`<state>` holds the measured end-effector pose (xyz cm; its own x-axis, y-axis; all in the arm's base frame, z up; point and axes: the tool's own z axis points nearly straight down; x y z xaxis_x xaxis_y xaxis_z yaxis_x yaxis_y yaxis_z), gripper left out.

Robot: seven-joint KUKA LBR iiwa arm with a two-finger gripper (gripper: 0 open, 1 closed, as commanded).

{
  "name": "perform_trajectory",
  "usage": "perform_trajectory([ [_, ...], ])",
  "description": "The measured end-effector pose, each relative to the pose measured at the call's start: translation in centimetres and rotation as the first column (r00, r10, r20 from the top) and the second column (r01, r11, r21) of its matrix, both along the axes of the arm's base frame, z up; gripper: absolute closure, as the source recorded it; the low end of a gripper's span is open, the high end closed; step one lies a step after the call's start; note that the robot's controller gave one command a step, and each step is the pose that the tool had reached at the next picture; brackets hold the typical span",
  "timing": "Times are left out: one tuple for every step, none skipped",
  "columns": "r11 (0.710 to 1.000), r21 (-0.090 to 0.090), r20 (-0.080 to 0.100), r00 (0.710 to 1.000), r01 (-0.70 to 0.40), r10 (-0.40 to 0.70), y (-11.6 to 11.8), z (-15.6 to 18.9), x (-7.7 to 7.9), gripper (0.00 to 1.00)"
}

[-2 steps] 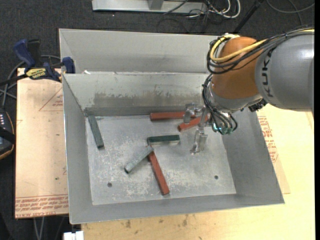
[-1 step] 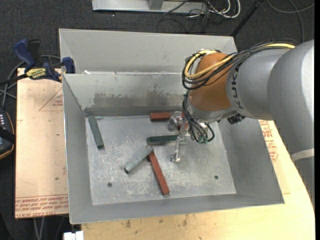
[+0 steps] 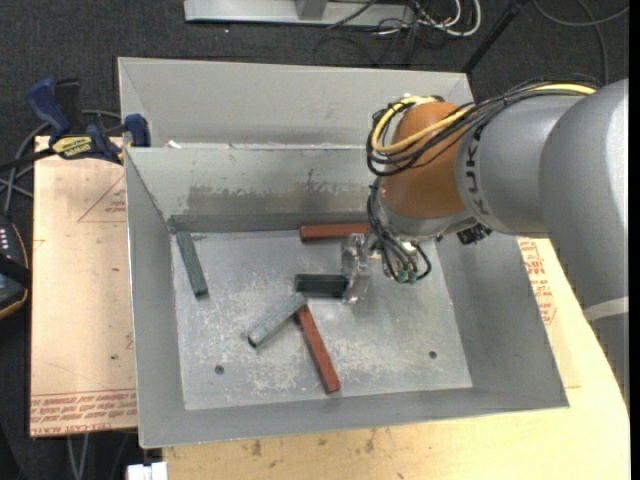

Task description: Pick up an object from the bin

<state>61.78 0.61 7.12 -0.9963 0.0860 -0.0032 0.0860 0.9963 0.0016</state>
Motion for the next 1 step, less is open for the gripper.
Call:
perform_trajectory([
  [0.998,-0.002,0.01,0.998,-0.055,0.055,-1.9,14.29,2.64,1.0],
])
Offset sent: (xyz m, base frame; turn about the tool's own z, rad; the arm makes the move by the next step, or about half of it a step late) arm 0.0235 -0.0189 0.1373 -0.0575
